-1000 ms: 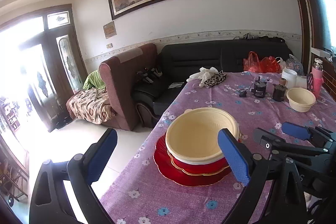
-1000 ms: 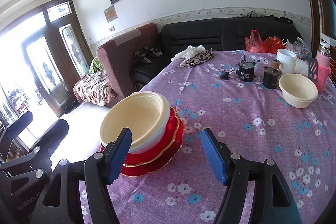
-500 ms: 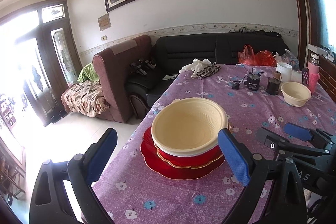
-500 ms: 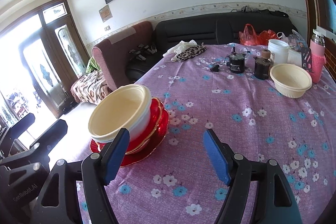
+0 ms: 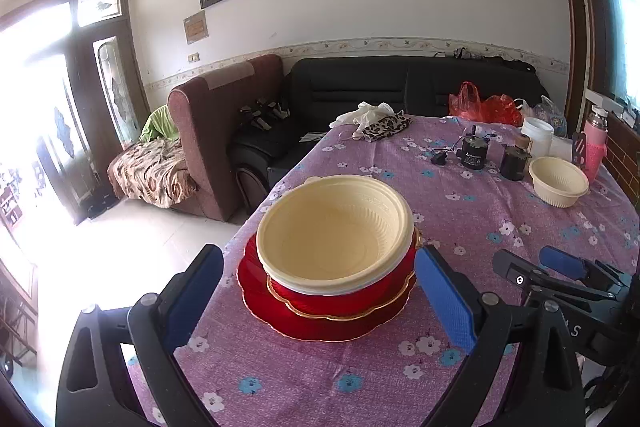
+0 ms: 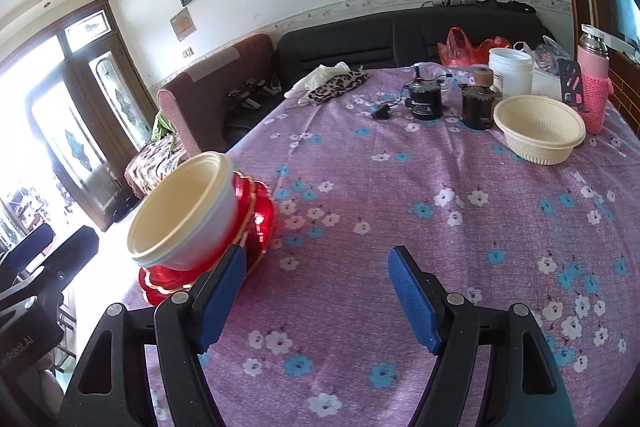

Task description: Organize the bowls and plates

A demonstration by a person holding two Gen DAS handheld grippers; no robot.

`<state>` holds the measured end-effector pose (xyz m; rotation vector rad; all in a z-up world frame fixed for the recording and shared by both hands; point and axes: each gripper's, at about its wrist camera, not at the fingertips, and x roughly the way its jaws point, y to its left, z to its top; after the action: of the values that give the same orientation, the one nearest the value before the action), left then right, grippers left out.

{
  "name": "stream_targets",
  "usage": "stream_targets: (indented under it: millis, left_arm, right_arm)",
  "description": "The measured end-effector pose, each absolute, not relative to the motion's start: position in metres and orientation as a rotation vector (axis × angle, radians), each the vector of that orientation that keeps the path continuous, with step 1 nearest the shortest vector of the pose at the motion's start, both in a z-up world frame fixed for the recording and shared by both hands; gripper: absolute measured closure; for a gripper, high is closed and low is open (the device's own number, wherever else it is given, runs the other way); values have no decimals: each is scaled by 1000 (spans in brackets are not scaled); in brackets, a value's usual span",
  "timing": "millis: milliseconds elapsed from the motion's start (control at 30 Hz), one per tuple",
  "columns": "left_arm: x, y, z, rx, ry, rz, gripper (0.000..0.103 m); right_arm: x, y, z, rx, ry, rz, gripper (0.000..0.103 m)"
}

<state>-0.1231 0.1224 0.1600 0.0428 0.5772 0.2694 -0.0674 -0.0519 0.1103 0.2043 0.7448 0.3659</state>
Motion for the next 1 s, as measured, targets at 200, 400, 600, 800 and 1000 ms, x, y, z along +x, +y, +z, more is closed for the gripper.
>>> stream_targets:
  millis: [200, 400, 600, 800, 1000]
  left_arm:
    - [-114, 110, 155, 38, 595, 274, 6]
    - [-112, 93, 148, 71, 584, 273, 6]
    - [-112, 88, 145, 82, 588, 268, 7]
    - [-116, 90, 146, 74, 576, 263, 7]
    - [-119, 96, 146, 54, 574, 249, 7]
  right_arm:
    - [-62, -66, 105, 225, 755, 352, 25]
    - [-74, -68, 104, 196, 730, 338, 25]
    - [-84, -63, 106, 135, 706, 326, 24]
    - [-90, -58, 108, 116, 705, 327, 23]
    - [-95, -54, 111, 98, 702, 315, 23]
